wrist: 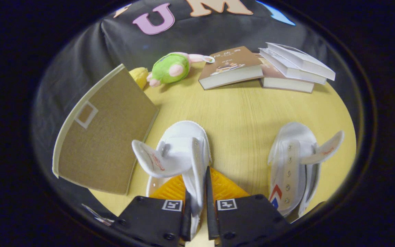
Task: Open the storage box then place both shoes into the box .Put the left shoe in first, then the right shoe, with the right side of both shoes facing outward in a uniform manner.
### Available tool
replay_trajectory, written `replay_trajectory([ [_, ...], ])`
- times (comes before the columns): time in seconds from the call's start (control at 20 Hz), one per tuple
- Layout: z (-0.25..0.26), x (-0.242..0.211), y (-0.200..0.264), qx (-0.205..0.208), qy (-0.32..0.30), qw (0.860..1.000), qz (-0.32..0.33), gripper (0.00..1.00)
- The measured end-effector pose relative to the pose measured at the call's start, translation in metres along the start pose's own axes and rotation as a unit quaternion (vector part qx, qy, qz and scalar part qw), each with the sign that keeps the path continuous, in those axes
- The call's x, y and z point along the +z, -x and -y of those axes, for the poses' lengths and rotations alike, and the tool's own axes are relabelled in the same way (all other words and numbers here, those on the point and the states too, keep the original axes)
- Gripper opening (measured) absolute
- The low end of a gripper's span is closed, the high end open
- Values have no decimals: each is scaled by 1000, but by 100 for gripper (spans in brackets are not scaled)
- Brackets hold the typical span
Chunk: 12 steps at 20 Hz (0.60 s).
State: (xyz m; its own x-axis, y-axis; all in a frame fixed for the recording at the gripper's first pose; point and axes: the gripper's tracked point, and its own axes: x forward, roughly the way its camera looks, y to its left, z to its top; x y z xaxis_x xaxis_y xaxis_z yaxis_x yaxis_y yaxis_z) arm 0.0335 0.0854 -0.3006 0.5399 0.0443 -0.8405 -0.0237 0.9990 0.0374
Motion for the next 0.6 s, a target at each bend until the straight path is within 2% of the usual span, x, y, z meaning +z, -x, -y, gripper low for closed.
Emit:
replay_trajectory([
  [0.1,4,4,3,-6,-14,1000,8,23],
  [0.2,5,1,2,-2,-32,999,10,11],
  [0.3,5,4,-2,0,-52,999,15,11],
  [0.35,1,3,1,12,-70,997,12,8],
  [0.5,-16,3,5,64,-121,991,-5,8],
  [0.6,-22,10,14,80,-134,988,1,8],
])
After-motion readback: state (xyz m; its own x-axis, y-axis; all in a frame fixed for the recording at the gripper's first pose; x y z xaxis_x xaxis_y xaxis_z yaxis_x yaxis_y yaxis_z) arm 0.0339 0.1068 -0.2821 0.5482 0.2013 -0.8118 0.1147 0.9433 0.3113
